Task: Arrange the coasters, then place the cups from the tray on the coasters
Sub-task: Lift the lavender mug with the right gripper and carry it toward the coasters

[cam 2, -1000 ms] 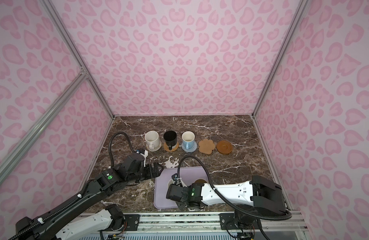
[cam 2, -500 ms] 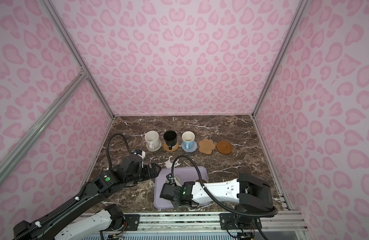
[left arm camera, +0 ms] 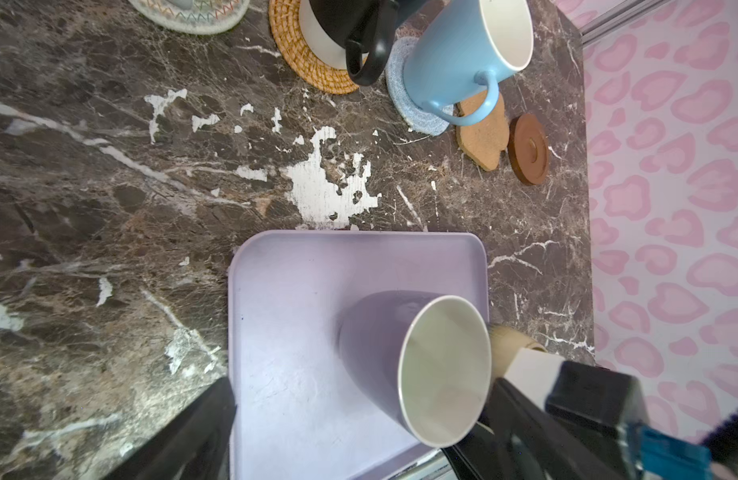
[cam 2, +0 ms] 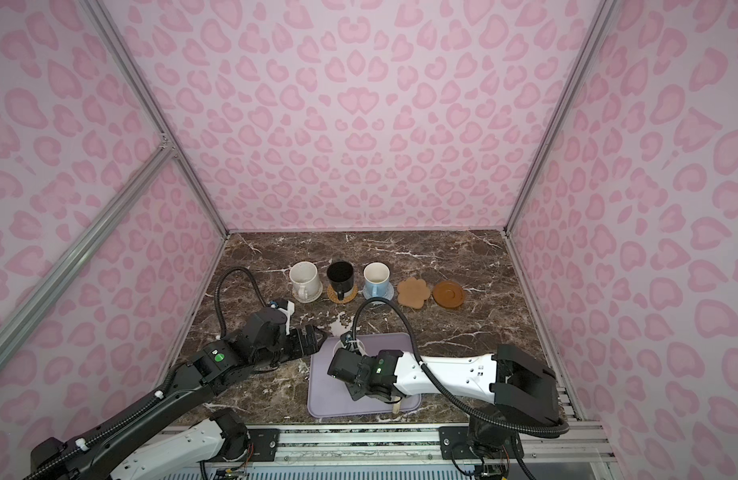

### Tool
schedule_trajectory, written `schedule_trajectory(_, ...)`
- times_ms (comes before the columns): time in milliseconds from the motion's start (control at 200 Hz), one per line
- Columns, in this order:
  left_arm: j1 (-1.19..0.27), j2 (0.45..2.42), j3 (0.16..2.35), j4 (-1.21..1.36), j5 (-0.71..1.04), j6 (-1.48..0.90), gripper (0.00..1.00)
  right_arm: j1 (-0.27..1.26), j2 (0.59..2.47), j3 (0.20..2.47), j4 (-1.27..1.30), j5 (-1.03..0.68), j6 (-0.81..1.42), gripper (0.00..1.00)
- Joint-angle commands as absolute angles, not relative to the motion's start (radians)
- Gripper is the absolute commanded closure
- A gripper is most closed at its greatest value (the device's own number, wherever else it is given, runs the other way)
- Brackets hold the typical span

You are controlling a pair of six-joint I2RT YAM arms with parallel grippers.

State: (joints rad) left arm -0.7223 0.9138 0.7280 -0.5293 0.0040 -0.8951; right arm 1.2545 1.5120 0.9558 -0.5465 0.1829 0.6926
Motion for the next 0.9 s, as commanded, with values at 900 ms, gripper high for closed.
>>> schedule_trajectory(900,-0.721,1.032,0.922,-0.294,0.042,-0.868,0.03,0.939,1.312,1.099,-0.672,0.208,0.475,1.0)
